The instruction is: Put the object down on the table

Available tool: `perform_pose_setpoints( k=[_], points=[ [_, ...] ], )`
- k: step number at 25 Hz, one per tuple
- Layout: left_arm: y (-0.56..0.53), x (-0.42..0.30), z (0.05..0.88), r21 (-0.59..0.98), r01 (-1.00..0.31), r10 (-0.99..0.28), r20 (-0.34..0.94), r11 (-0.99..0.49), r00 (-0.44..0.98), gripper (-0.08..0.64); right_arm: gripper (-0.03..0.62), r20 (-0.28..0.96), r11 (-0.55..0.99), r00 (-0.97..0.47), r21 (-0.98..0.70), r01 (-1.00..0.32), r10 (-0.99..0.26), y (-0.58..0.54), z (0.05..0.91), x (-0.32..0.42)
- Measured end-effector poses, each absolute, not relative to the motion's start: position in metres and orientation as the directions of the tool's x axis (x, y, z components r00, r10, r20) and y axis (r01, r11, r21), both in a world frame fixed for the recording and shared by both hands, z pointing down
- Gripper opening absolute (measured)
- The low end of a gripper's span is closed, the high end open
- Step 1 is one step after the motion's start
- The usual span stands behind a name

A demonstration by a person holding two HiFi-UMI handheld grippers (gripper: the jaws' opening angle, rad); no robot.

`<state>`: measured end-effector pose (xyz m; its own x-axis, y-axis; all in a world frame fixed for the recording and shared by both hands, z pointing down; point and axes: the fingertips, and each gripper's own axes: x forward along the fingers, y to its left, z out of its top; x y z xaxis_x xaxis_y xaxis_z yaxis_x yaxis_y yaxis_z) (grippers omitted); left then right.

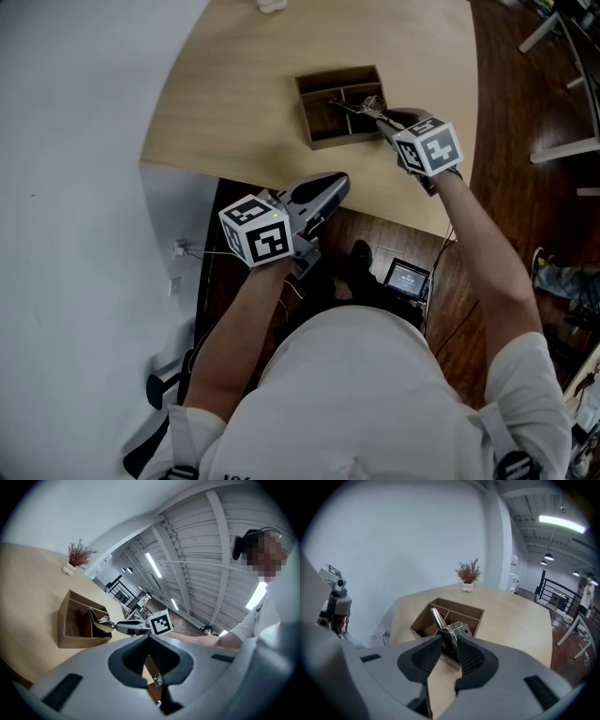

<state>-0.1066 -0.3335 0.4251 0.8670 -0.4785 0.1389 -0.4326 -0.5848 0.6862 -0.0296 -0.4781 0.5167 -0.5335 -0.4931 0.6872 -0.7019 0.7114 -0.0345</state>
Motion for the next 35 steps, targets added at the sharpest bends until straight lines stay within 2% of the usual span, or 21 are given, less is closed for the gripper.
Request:
perform_pose_setpoints(
  k=[11, 19, 35],
  points=[
    [-0.324, -0.11, 0.426, 0.688, -0.442, -0.483, 0.149, -0.576, 0.863, -0.002, 0.08, 0.659, 0.644, -0.562, -0.151, -0.75, -0.5, -0.452, 0.508, -0.017],
    [-0.313, -0.109, 0.427, 0.699, -0.429, -0.477, 0.142, -0.573, 0.868, -0.002, 0.08, 0.649, 0.61, -0.546, -0.156, -0.777, -0.529, -0.421, 0.496, -0.006],
    [-0.294, -0.12, 0.413, 0.704, -0.411, -0.485, 0.108, -0.579, 0.868, -0.002, 0.077, 0.558, 0.565, -0.609, -0.278, -0.777, -0.564, -0.363, 0.464, -0.009]
  ],
)
